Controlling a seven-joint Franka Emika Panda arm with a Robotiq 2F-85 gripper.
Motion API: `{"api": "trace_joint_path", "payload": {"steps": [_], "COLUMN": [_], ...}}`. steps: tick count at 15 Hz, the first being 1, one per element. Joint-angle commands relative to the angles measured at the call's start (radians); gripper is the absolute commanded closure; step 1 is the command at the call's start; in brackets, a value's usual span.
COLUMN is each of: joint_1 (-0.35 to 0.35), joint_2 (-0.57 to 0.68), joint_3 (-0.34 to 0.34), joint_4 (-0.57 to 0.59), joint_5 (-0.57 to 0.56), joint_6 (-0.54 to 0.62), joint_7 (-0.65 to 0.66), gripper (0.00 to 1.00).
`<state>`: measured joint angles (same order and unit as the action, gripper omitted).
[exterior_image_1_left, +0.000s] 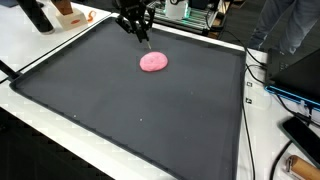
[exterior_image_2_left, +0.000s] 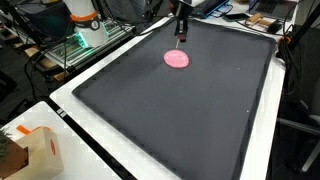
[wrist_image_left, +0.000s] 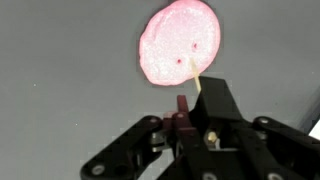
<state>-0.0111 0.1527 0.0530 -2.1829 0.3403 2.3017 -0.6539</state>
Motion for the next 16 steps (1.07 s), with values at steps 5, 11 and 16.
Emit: {"api": "trace_joint_path", "payload": {"steps": [5,11,16], "joint_1": [-0.006,0.018,0.106], "joint_2": [-0.003,0.004,0.014], "joint_3": [0.009,0.012,0.056], "joint_4": [-0.001,0.004,0.027], "joint_5": [-0.011,-0.080,-0.324], "joint_6": [-0.002,-0.006,-0.024], "joint_7": [0.003,0.069,0.279], "gripper": [0.75,0.94,0.94]}}
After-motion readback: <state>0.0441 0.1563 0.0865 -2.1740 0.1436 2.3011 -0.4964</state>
